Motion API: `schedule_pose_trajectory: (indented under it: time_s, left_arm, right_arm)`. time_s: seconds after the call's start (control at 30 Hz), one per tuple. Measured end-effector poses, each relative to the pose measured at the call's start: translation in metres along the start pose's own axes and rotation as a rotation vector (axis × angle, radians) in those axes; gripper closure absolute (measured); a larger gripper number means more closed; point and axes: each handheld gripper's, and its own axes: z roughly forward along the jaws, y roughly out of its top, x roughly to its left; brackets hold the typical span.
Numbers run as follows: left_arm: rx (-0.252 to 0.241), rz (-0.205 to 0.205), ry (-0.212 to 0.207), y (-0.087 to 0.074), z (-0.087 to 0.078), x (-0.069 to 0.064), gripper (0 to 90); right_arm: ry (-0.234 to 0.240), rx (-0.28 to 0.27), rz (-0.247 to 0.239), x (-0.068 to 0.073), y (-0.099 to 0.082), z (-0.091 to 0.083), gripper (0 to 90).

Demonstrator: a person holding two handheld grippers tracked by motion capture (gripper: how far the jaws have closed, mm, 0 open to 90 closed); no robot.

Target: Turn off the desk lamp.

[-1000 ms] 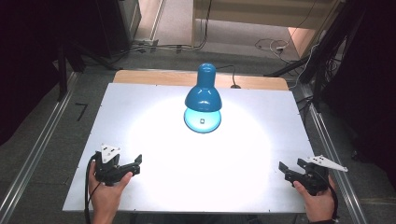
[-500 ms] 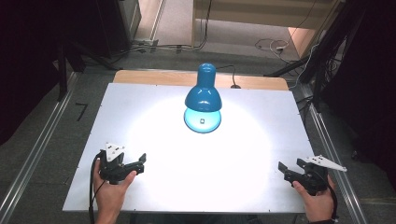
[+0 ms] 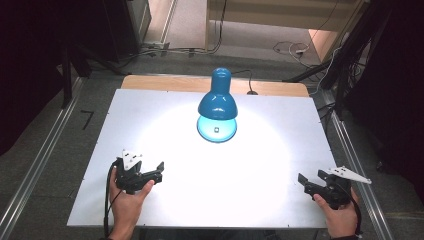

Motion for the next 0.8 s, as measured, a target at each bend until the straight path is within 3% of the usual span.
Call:
schedule_pose_trajectory:
  time_s: [0.8]
  left_arm:
    - [0.014,0.005,-0.044,0.008,0.018,-0.019,12.1]
  right_arm:
    - [0.001,0.000,0.003,-0.001,0.000,0.000,18.5]
